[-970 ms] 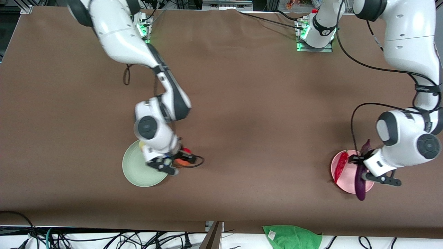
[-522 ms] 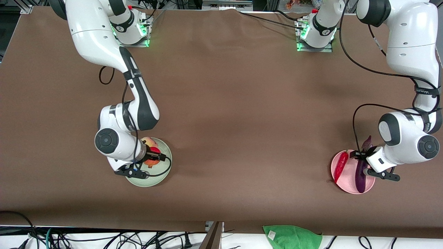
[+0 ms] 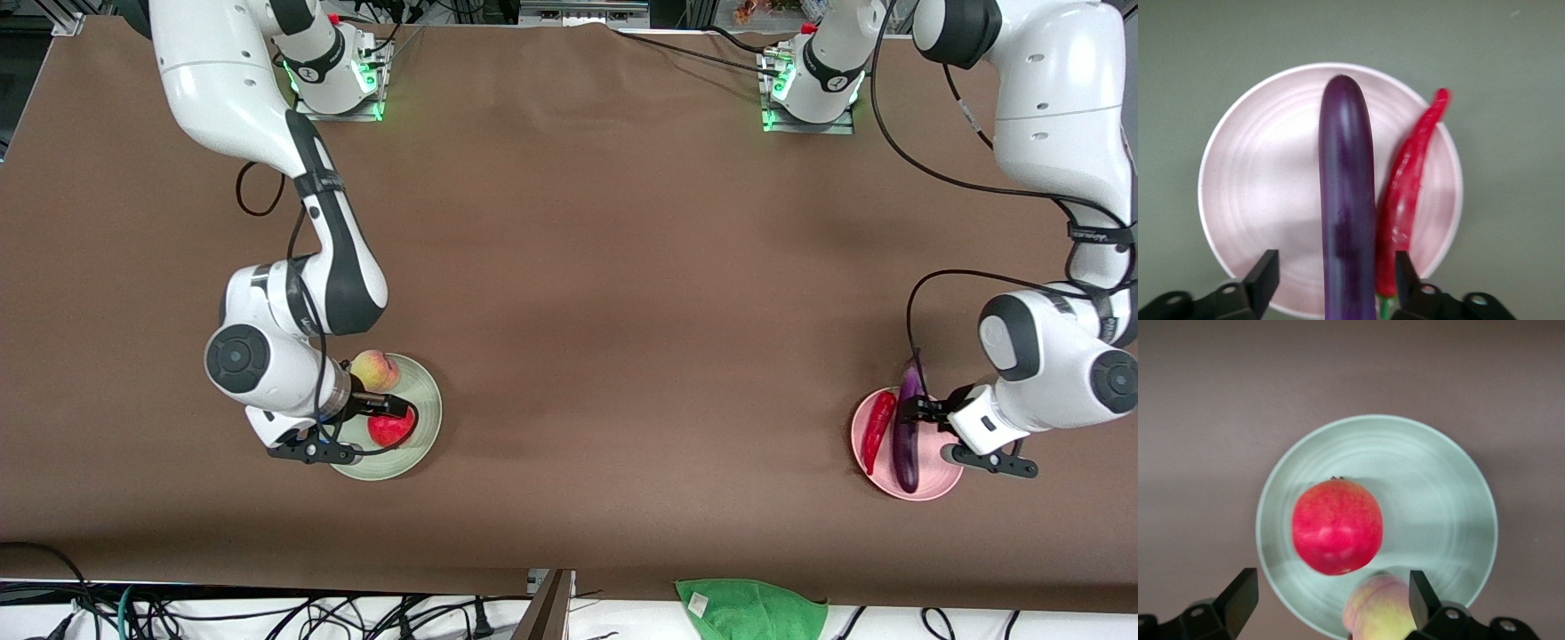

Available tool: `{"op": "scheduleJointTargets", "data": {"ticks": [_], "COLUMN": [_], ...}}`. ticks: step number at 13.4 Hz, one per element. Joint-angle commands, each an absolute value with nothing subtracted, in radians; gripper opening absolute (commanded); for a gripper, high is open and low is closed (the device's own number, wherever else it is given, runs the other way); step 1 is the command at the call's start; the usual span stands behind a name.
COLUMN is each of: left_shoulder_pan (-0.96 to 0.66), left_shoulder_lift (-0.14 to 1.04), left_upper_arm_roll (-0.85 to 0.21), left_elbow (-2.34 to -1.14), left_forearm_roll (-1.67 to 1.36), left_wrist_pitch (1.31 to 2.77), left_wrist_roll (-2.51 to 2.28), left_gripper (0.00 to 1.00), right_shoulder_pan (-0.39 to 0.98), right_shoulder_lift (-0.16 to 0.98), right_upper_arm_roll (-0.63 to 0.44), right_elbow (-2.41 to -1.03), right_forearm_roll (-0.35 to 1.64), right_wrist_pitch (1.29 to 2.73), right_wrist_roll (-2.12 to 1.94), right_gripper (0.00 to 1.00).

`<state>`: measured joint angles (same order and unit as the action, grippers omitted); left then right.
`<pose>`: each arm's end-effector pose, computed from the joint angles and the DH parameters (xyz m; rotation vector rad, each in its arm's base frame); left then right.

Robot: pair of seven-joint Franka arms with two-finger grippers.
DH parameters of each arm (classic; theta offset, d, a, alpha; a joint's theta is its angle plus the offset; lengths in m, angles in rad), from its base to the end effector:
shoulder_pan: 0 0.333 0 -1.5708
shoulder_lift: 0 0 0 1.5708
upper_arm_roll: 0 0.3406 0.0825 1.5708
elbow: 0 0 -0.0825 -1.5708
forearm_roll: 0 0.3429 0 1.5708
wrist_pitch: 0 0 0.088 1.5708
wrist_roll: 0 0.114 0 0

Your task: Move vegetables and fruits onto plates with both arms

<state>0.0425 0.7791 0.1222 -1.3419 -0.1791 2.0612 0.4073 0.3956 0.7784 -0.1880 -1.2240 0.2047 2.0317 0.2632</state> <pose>0.7100 0.0855 0.2921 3.0467 -0.2851 -0.0484 0.7070 0.2036 0.3437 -3.0754 0.1339 -0.0436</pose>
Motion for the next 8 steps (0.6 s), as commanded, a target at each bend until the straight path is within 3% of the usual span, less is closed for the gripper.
{"op": "scheduleJointTargets", "data": {"ticks": [1, 4, 8], "left_shoulder_pan": [0.038, 0.04, 0.037], "left_shoulder_lift": [0.73, 0.654, 0.534], "left_upper_arm_roll": [0.126, 0.129, 0.13], "left_elbow": [-1.244, -1.226, -1.192], "left_forearm_roll": [-0.19, -0.183, -0.13], "left_wrist_pitch": [1.864, 1.751, 1.606], "left_wrist_roll": [0.364, 0.357, 0.339], "left_gripper": [1.0, 1.0, 1.0], "right_shoulder_pan": [0.39, 0.391, 0.391], "right_shoulder_lift": [0.652, 0.484, 0.186], "right_upper_arm_roll": [-0.201, -0.21, -0.256], "right_elbow": [-1.25, -1.307, -1.6], "right_forearm_roll": [0.19, 0.184, 0.143], "right_wrist_pitch": [1.917, 1.74, 1.714], "right_wrist_roll": [0.247, 0.235, 0.213], "right_gripper": [1.0, 1.0, 1.0]}}
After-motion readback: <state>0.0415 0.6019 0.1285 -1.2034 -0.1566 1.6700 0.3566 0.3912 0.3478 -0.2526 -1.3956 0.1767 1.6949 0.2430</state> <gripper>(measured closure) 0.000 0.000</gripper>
